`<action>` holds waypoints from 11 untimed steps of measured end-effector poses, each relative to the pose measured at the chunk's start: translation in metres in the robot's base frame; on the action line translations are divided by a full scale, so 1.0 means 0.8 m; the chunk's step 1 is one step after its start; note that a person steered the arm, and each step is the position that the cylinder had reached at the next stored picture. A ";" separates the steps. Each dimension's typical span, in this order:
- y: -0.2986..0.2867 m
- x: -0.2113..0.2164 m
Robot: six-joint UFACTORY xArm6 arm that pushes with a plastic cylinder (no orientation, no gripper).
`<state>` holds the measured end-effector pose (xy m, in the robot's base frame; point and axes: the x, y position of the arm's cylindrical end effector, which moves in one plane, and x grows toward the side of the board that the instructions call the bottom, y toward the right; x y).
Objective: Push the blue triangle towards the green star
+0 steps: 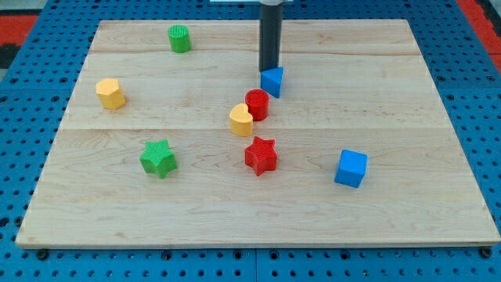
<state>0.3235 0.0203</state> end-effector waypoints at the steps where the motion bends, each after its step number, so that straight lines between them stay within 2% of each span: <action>1: -0.001 -0.022; 2: 0.071 0.006; 3: 0.084 0.043; 4: 0.041 0.078; 5: -0.005 0.053; 7: 0.096 0.020; 8: 0.051 0.008; 9: -0.047 0.024; 10: 0.010 0.011; 11: -0.002 -0.011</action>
<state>0.3150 0.0190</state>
